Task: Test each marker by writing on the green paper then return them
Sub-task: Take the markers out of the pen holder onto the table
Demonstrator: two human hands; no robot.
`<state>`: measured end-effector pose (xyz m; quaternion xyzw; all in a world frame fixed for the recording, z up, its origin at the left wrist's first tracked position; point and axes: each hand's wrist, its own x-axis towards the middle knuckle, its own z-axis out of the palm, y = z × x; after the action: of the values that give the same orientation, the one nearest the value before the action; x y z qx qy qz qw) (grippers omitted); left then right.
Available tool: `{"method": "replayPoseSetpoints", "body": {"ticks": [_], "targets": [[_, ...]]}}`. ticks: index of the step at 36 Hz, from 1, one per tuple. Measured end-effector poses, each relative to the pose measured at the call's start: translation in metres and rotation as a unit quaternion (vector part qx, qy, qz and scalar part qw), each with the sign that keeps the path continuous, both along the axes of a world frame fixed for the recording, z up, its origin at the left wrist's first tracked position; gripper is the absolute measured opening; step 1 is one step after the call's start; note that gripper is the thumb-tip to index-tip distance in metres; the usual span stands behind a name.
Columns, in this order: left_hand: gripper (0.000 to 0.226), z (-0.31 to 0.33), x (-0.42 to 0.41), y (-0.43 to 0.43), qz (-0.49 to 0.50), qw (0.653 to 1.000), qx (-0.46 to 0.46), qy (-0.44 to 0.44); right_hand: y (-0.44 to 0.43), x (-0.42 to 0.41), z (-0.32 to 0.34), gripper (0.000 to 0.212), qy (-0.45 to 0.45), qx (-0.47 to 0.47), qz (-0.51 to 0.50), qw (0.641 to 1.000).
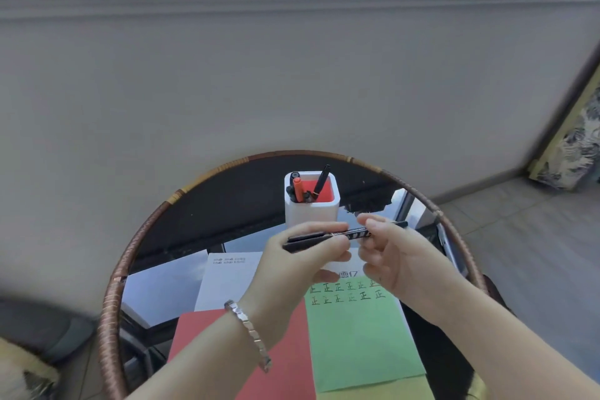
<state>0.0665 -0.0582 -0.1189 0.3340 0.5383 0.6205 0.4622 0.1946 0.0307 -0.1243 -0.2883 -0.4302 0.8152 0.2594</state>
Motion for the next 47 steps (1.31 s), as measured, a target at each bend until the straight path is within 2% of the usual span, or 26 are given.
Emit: {"method": "replayPoseSetpoints", "body": {"ticks": [3,5,7,8,10,12,15,19,21,24,27,29,31,34,36,37,38,40,42,44,47], "targets": [[0.015,-0.003,-0.005,-0.002,-0.025,0.999,-0.035,-0.028,-0.001,0.002,-0.002,0.022,-0.015,0.045,-0.042,0.998],[0.012,-0.003,-0.007,-0.003,-0.025,0.999,-0.039,0.022,-0.003,0.003,-0.002,0.021,-0.035,0.094,-0.080,0.992],[0.013,-0.006,-0.008,-0.004,-0.031,0.989,-0.030,0.141,-0.007,0.005,-0.001,0.019,-0.066,0.195,-0.102,0.973],[0.014,-0.008,-0.008,-0.004,-0.037,0.973,-0.022,0.227,-0.009,0.005,0.000,0.017,-0.081,0.253,-0.106,0.958],[0.014,-0.013,-0.007,-0.005,-0.049,0.916,-0.003,0.399,-0.015,0.004,0.000,0.011,-0.092,0.327,-0.097,0.936],[0.017,-0.017,-0.005,-0.004,-0.053,0.867,0.026,0.495,-0.021,0.001,0.000,0.007,-0.088,0.338,-0.072,0.934],[0.031,-0.023,0.000,-0.001,-0.050,0.843,0.075,0.530,-0.026,-0.003,-0.005,0.011,-0.089,0.350,-0.076,0.929],[0.033,-0.032,0.001,0.002,-0.032,0.820,0.135,0.556,-0.027,-0.003,-0.008,0.019,-0.069,0.346,-0.087,0.931],[0.028,-0.032,0.002,0.002,-0.021,0.821,0.157,0.548,-0.026,-0.001,-0.009,0.021,-0.054,0.350,-0.067,0.933],[0.032,-0.031,0.003,-0.002,-0.042,0.846,0.162,0.506,-0.024,0.004,-0.010,0.015,-0.021,0.353,-0.034,0.935],[0.030,-0.028,0.004,-0.002,-0.086,0.894,0.123,0.422,-0.021,0.012,-0.013,0.008,0.001,0.341,-0.022,0.940],[0.025,-0.023,0.004,-0.002,-0.166,0.949,0.051,0.264,-0.018,0.017,-0.016,0.016,-0.007,0.336,0.001,0.942],[0.028,-0.017,0.001,-0.002,-0.250,0.959,-0.068,0.115,-0.015,0.021,-0.017,0.029,-0.030,0.330,0.036,0.943],[0.030,-0.023,-0.001,0.003,-0.240,0.944,-0.219,0.061,-0.006,0.024,-0.012,0.030,-0.105,0.301,0.024,0.947],[0.015,-0.031,0.001,0.007,-0.176,0.947,-0.255,0.083,0.012,0.030,-0.010,0.029,-0.186,0.272,-0.013,0.944],[0.014,-0.035,0.000,0.009,-0.150,0.952,-0.244,0.110,0.022,0.033,-0.010,0.026,-0.242,0.278,-0.023,0.929],[0.021,-0.039,0.000,0.009,-0.127,0.957,-0.221,0.141,0.033,0.037,-0.012,0.025,-0.310,0.306,-0.023,0.900],[0.028,-0.043,-0.003,0.007,-0.089,0.962,-0.176,0.190,0.052,0.045,-0.020,0.026,-0.436,0.376,-0.011,0.818],[0.025,-0.042,-0.005,0.007,-0.052,0.962,-0.145,0.224,0.062,0.049,-0.030,0.041,-0.523,0.417,0.002,0.744],[0.018,-0.041,-0.005,0.009,-0.025,0.963,-0.136,0.230,0.068,0.050,-0.041,0.045,-0.568,0.451,0.004,0.689],[0.008,-0.045,-0.001,0.017,-0.002,0.961,-0.133,0.242,0.074,0.052,-0.055,0.028,-0.599,0.518,0.005,0.611]]}}
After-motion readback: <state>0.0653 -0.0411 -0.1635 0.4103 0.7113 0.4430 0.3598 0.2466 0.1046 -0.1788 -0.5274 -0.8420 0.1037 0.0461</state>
